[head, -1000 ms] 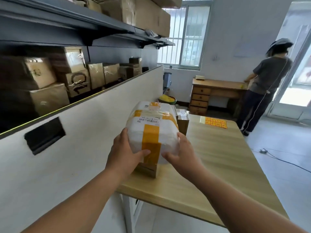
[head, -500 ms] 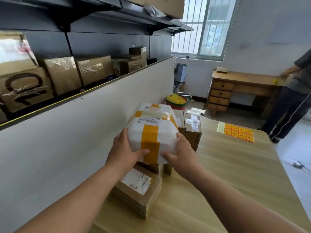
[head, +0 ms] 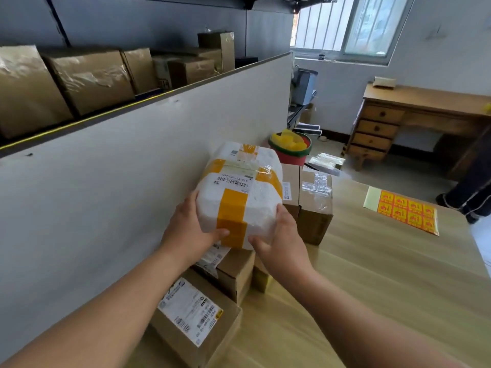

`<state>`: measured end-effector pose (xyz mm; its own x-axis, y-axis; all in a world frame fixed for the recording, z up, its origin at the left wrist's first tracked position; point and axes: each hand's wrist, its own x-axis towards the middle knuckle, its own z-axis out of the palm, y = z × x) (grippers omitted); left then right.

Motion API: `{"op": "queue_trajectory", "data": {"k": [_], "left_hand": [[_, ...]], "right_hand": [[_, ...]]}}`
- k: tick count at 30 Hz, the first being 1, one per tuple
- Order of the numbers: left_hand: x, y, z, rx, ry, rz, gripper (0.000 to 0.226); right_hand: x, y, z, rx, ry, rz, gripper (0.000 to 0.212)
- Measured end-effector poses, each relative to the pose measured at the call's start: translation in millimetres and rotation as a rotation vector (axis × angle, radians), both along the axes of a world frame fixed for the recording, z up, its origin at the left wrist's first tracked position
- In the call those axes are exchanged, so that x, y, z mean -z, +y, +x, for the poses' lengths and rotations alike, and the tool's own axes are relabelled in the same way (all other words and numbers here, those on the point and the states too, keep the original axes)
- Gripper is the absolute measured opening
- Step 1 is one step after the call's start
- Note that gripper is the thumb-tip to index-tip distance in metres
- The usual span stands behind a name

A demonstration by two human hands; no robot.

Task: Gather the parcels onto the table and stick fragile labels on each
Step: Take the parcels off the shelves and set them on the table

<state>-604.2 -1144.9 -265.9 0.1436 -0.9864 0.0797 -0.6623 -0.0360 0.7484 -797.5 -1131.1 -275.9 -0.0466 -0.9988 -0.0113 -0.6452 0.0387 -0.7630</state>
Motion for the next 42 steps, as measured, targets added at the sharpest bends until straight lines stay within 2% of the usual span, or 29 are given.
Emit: {"op": "queue_trajectory", "data": {"k": [7,14,18,22,25,31,37,42], "left_hand": [[11,13,-2,0.000,-0.064,0.050,0.106],[1,25,6,-0.081,-0.223,0.118,0.116],[-9,45,4,-0.047,-0.351,0.063,0.112],[-22,74,-1,0.022,-0.533,-0.095,0.104],[-36,105,-9,0.102,-0.641,-0.184,0.096],[-56,189,-25,0.232,-0.803,-0.239,0.087],[-59,272,-48,0.374,-0.846,-0.249,0.085],[-60,315,-87,0.509,-0.787,-0.309,0.084]], "right_hand": [[8,14,-5,-0.031,0.065,-0.006,0.088],[4,28,-1,-0.099,0.139,0.034,0.087],[-4,39,-8,-0.094,0.150,0.009,0.085],[-16,67,-24,-0.072,0.244,-0.020,0.079],[-27,105,-37,-0.037,0.355,-0.058,0.077],[-51,210,-55,0.052,0.547,-0.083,0.073],[-61,325,-81,0.143,0.678,-0.041,0.073],[-73,404,-120,0.274,0.718,0.000,0.073]]}}
